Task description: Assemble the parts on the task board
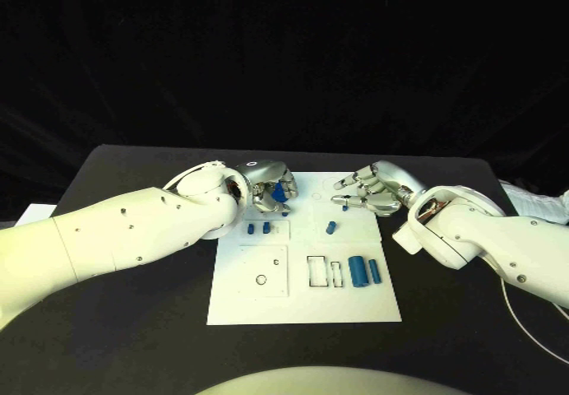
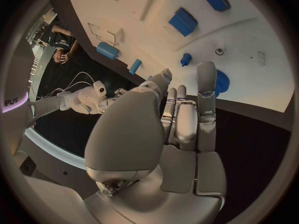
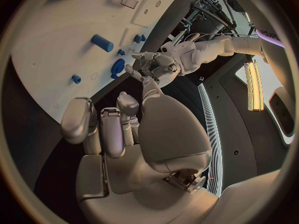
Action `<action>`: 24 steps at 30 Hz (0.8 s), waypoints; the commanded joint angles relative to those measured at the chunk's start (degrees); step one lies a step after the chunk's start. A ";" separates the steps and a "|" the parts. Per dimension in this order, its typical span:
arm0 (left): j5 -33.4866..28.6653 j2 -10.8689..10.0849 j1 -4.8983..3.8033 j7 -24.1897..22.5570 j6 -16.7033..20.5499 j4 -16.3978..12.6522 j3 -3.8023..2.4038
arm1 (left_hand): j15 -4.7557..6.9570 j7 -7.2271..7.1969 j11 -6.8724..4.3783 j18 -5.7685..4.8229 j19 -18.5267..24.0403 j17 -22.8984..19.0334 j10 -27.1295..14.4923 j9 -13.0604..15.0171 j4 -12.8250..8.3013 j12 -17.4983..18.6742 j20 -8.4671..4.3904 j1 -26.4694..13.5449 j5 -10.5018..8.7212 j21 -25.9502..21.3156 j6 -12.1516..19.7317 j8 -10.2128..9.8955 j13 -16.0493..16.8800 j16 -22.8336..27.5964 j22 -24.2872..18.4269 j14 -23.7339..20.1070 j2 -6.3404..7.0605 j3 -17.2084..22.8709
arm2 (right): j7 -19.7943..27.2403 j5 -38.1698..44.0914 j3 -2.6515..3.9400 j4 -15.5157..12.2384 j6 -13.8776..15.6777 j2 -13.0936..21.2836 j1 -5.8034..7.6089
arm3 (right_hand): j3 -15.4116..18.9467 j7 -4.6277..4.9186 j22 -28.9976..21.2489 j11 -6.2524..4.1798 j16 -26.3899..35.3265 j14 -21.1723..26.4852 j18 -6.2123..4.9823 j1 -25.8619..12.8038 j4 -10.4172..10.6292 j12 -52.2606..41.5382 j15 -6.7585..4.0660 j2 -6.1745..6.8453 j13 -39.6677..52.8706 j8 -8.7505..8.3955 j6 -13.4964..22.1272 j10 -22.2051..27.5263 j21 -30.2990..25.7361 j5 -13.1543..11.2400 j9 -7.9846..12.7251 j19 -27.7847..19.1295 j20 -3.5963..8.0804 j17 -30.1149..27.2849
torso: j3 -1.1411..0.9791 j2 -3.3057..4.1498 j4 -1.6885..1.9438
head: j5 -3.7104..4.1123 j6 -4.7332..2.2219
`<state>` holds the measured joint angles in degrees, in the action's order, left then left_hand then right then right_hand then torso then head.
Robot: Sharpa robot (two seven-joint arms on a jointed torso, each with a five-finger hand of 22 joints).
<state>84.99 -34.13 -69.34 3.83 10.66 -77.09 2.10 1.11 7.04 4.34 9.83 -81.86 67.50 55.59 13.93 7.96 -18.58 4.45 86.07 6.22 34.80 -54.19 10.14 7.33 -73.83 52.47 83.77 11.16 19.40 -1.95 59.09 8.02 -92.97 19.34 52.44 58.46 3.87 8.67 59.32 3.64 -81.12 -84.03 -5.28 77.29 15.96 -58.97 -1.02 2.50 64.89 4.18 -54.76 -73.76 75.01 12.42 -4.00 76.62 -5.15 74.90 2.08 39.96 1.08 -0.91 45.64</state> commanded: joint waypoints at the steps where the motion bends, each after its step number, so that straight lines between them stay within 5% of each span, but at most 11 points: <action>1: 6.20 0.63 0.05 2.96 -4.51 0.47 0.00 | 0.18 -0.04 -0.21 -1.15 -1.26 1.33 1.25 -0.68 -0.05 0.56 -0.14 -0.88 -0.05 3.42 -0.91 -0.48 -0.80 -1.44 2.31 1.71 -0.02 0.60 | 0.64 0.04 0.00 -0.01 -0.77 -0.09 -0.06 | 0.31 -0.01 -0.07 -0.03 0.19 -3.00 -0.59 -0.46 -0.06 0.17 0.16 -0.23 -0.05 -0.14 -0.03 0.53 -0.26 0.39 -0.02 -0.52 0.03 1.16 | 0.02 0.02 -0.01 | 0.07 0.02; 8: 8.32 1.90 0.14 4.95 -6.66 1.89 0.00 | 0.46 -0.29 -0.61 -2.06 -3.09 0.70 4.18 -2.02 -0.16 2.06 -0.49 -1.78 -0.07 9.48 -2.99 -1.17 -2.39 -1.77 6.53 2.20 0.28 1.95 | 0.69 0.04 0.00 -0.03 -0.78 -0.18 -0.07 | 0.31 -0.01 -0.07 -0.03 0.19 -3.00 -0.59 -0.46 -0.06 0.17 0.16 -0.23 -0.05 -0.14 -0.03 0.53 -0.26 0.39 -0.02 -0.52 0.03 1.16 | 0.00 0.00 0.02 | 0.07 0.11; 24: 8.98 4.23 1.37 4.08 -6.36 4.33 -0.01 | 0.58 -0.32 -0.99 -2.85 -3.97 -0.60 8.22 -3.28 -1.04 3.83 -0.74 -1.98 -0.07 14.35 -5.59 -1.86 -3.35 -1.67 10.17 2.26 -0.20 4.43 | 0.79 0.03 0.00 0.01 -0.88 -0.41 -0.08 | 0.33 -0.01 -0.11 -0.03 0.16 -3.01 -0.59 -0.42 -0.08 0.11 0.16 -0.29 -0.01 -0.14 -0.02 0.51 -0.29 0.42 -0.02 -0.53 0.03 1.22 | 0.00 -0.01 0.02 | 0.37 0.35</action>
<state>93.13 -30.14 -68.03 8.01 5.15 -72.90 2.11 1.33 6.83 3.37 8.01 -83.95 66.95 63.48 10.72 6.89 -14.97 3.90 84.33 6.22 48.98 -59.36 8.59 4.03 -75.62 62.53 83.99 11.40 23.47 -1.82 58.98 8.02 -92.95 19.29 52.10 58.43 3.86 8.67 59.26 3.64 -81.12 -84.03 -5.28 77.29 15.96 -58.97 -1.02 2.51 64.90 4.18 -54.76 -73.76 75.01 12.64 -4.00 76.62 -5.15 74.94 2.09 39.96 1.12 -0.60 45.96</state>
